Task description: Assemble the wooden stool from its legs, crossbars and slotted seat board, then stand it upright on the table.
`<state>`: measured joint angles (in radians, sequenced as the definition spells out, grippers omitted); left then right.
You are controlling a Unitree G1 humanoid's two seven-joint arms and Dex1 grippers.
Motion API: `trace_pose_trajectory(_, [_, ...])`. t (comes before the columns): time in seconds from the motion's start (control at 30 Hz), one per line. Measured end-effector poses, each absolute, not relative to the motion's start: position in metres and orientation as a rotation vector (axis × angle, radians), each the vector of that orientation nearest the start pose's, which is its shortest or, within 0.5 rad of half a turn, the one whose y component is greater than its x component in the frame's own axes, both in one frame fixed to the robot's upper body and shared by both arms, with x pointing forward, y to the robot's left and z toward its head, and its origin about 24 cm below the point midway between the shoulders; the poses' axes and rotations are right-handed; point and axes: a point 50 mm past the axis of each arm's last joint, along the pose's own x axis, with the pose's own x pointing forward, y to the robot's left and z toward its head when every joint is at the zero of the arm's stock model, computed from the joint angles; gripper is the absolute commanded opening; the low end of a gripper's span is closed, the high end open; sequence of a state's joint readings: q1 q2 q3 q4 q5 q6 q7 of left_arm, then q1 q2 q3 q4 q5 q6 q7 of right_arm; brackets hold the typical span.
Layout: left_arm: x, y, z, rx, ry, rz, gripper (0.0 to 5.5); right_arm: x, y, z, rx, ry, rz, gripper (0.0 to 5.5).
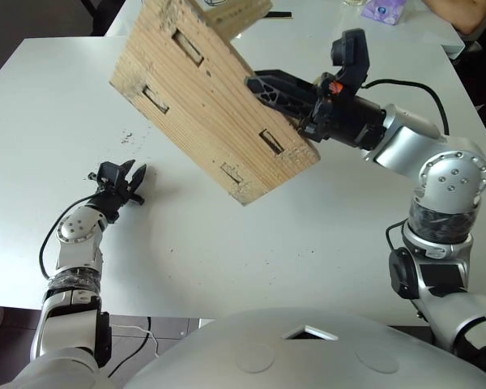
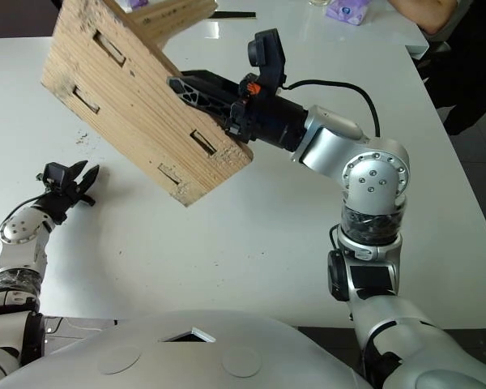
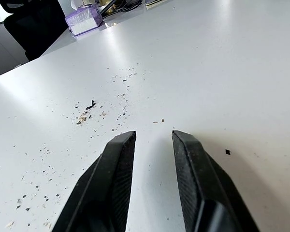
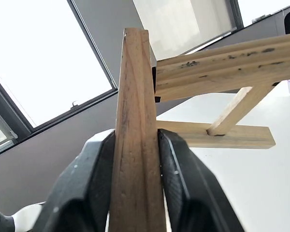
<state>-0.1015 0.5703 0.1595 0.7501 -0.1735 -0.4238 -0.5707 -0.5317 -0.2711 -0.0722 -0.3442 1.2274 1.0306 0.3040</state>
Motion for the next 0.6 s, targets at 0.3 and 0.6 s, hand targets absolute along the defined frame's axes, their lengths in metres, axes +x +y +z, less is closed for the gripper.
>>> trace_pose_trajectory(0.3, [0.224,0.233,0.011,0.280,0.169,-0.622,1.38,0.284,-0.092,0.214,0.939,0.162,0.899,1.30])
trace_pose_trajectory(0.6, [0.225,0.244,0.014,0.219,0.221,-0.522,1.38,0.308,-0.111,0.212,1.398,0.204,0.373,1.30])
